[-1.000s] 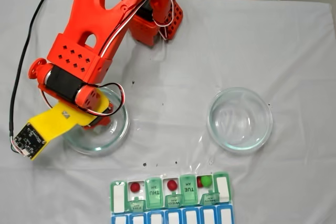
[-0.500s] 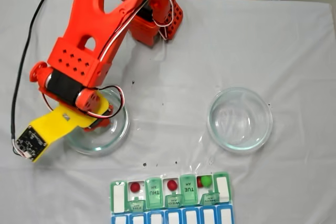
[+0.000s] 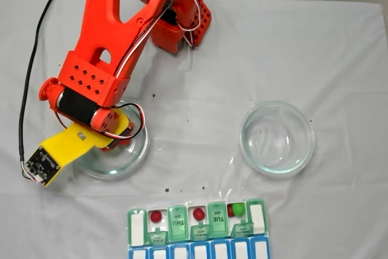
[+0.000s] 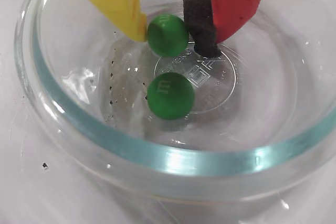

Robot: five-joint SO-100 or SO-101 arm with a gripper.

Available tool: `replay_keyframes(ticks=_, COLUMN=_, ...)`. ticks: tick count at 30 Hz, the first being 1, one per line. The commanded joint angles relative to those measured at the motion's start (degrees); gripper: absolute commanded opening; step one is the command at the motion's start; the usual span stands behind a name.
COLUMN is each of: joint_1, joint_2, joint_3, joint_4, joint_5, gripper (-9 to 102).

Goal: Sort medicines into box.

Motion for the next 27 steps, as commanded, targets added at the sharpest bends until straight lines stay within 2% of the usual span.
replay_keyframes(ticks=1, joint_1=-0.70, joint_2=2.81, joint_3=-0.09, joint_4=-0.88, joint_5=0.44, gripper=12)
replay_keyframes(ticks=8, joint_1=-0.62, joint_2=3.69, joint_3=0.35, joint_4=-1.23, joint_5=0.44, gripper=12)
replay_keyframes(ticks=17, joint_1=-1.05, joint_2=4.48, joint_3=1.14, joint_4=-1.41, joint_5=-0.09, gripper=0)
replay_keyframes(ticks=27, joint_1=-2.02, joint_2=7.82, joint_3=-6.86, joint_4=6.42, joint_5=3.78, gripper=0)
